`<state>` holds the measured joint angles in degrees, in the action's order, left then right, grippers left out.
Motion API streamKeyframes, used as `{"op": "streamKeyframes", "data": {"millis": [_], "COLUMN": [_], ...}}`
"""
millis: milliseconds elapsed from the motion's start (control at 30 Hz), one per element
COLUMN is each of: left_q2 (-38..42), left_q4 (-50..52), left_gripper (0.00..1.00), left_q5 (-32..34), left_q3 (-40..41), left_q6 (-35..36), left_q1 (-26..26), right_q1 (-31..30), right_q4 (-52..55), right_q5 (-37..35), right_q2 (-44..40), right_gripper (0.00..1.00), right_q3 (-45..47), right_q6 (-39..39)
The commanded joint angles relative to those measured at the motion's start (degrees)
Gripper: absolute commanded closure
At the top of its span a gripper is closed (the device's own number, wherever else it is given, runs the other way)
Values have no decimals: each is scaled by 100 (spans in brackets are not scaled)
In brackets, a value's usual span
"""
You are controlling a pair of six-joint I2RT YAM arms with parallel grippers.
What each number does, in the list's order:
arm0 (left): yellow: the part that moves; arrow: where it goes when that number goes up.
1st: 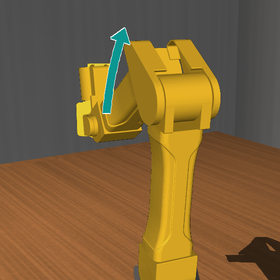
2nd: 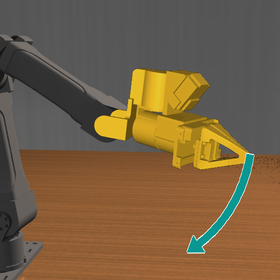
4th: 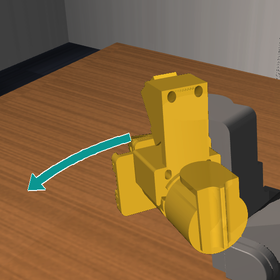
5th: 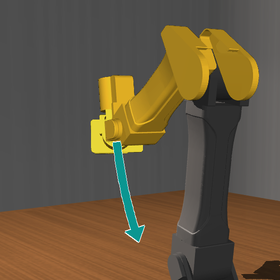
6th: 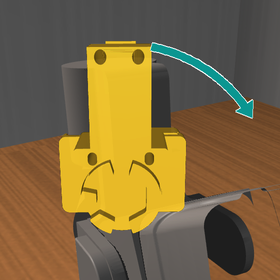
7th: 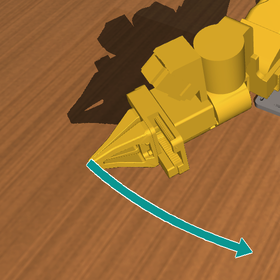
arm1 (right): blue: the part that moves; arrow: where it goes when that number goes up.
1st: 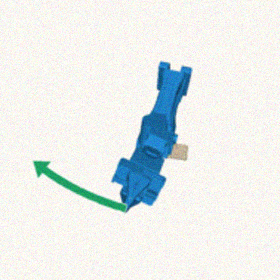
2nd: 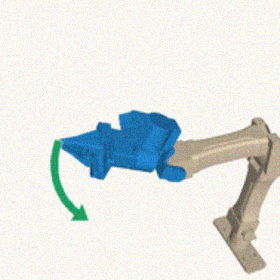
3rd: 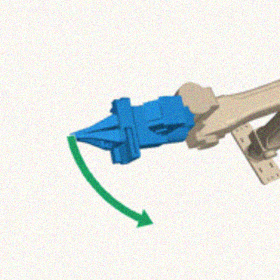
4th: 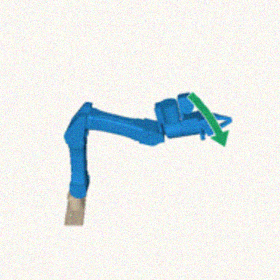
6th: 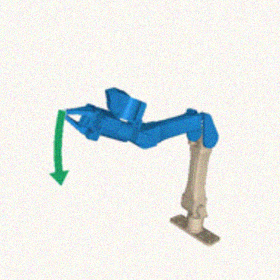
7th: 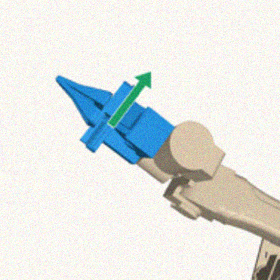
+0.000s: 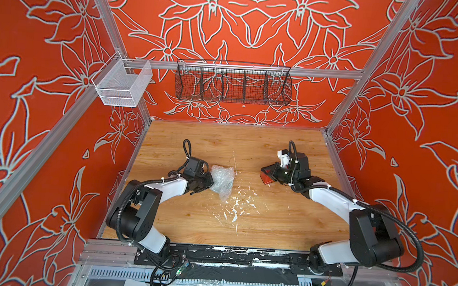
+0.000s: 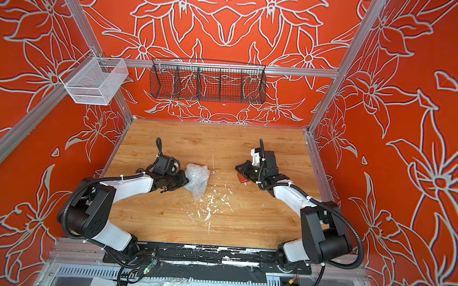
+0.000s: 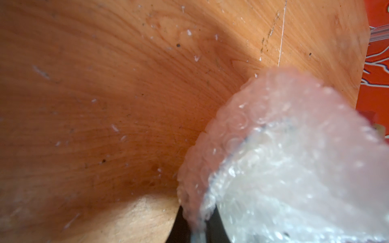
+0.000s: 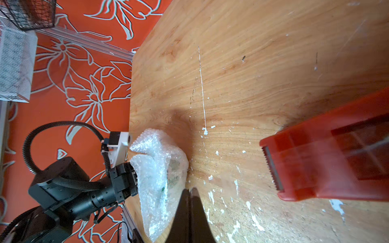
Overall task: Wrap bowls in bubble wrap
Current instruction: Tear off the tape using the Tape Cutter.
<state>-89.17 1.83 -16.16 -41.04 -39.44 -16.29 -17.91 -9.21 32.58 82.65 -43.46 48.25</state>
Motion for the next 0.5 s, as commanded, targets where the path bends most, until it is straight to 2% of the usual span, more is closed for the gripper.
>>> {"op": "streamKeyframes", "data": {"millis": [0, 467], "left_q2": [-342, -315], "left_q4": [828, 852], "left_gripper": [98, 98], "left_q5": [131, 113], "left_q3": [180, 169], "left_q6": [121, 138], "left_q1": [-84, -84], "right_q1": [-183, -608], "right_q4": [-352, -728], "right_q5": [-129, -447], "right_q2": [198, 928], "right_gripper": [100, 100], "right_q3": [50, 112], "right_q6": [139, 189]}}
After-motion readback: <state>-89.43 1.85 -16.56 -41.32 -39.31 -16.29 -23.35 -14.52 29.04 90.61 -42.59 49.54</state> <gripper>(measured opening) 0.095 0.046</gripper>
